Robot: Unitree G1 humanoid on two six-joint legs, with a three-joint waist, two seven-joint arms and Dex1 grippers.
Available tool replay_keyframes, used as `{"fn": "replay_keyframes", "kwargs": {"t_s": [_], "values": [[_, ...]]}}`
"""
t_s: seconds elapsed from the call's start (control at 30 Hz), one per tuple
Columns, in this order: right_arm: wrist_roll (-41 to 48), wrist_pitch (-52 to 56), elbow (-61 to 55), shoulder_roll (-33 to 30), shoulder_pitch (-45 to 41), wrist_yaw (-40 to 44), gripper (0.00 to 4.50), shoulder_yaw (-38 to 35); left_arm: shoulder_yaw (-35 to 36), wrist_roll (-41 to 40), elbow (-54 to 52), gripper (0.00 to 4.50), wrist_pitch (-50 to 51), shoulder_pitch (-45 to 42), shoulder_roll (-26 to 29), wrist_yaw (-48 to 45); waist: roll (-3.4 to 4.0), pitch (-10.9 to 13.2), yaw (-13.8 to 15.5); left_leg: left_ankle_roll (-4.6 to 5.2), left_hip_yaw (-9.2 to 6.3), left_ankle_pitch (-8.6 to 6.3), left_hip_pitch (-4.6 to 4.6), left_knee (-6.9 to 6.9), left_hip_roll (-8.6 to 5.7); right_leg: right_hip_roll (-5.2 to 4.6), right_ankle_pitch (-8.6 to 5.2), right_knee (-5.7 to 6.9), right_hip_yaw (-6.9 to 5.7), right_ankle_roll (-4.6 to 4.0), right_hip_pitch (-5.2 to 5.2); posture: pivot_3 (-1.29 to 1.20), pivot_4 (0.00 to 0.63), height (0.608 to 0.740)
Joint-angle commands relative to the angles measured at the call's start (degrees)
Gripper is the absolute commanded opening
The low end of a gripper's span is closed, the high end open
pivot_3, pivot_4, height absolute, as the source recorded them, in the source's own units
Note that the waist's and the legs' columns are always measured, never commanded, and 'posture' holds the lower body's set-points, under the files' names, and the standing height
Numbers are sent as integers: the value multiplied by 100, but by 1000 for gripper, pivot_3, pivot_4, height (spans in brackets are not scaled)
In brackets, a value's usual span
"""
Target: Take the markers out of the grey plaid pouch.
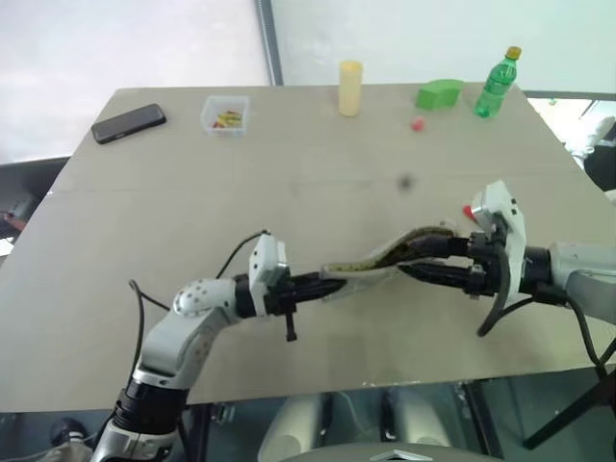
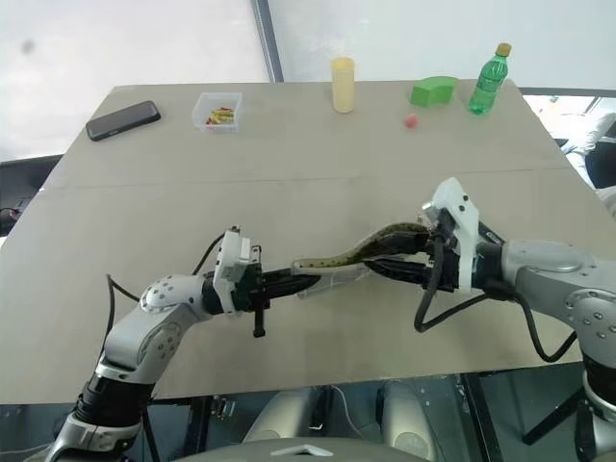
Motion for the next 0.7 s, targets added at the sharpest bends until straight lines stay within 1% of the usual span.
{"fn": "replay_keyframes", "kwargs": {"t_s": [0.03,0.1,0.2,0.33,0.37,0.4,0.43,0.53,0.57,0.63,0.7], "values": [[-245,53,292,74,-201,-205,2490,229,12,-22,-194,0,-163,-3,53,-108,0,0,4,0,0,0,0,0,0,0,0,0,0,0,0,0,150,740],[-477,139,441,57,-266,-204,2490,571,-36,-44,-446,0,-86,102,66,-21,0,0,-1,0,1,0,0,0,-1,-1,0,0,1,0,0,0,150,740],[-619,274,653,171,-419,-264,2490,802,-61,-79,-775,0,-35,292,140,38,0,0,-5,0,1,0,0,-2,-1,-1,0,-1,2,0,-1,0,150,740],[-491,459,939,787,-629,-577,2490,747,-108,-31,-1159,0,-184,753,334,-61,0,0,-25,-1,1,0,0,-4,1,1,0,0,5,0,-3,0,150,740],[-716,248,828,875,-619,-590,2490,879,-89,-72,-1294,0,-164,861,363,-19,1,1,-17,-1,1,0,1,-5,1,1,0,0,5,-1,-4,0,150,740],[-1045,-49,672,891,-603,-548,2490,1084,-65,-126,-1431,0,-117,948,381,40,3,2,-12,-1,1,0,1,-6,1,1,0,0,5,-1,-4,0,150,740],[-1522,-438,462,768,-580,-416,2490,1457,-20,-236,-1599,0,-4,1019,381,153,4,2,0,-1,1,0,0,-6,1,1,0,0,5,-1,-5,0,150,740],[-3394,-1971,126,97,-565,121,2490,2873,87,-645,-2047,0,443,1095,352,549,7,4,17,-1,1,-1,-2,-5,-4,-2,0,-1,1,0,-5,0,150,740],[-3853,-2370,168,-19,-569,254,2490,3191,111,-786,-2156,0,587,1092,343,670,6,4,11,-1,1,-1,-2,-3,-7,-2,0,-1,-1,0,-5,0,150,740],[-4569,-2988,376,-43,-642,374,2490,3621,161,-1024,-2301,0,831,1046,320,900,3,2,-12,-2,2,0,-1,-1,-7,1,0,-1,-1,3,-4,0,150,740],[-5052,-3592,635,60,-661,545,2490,3819,226,-1148,-2278,0,961,972,346,1005,3,2,-27,-4,4,1,3,-1,-4,5,0,3,1,3,-4,0,150,740]]}}
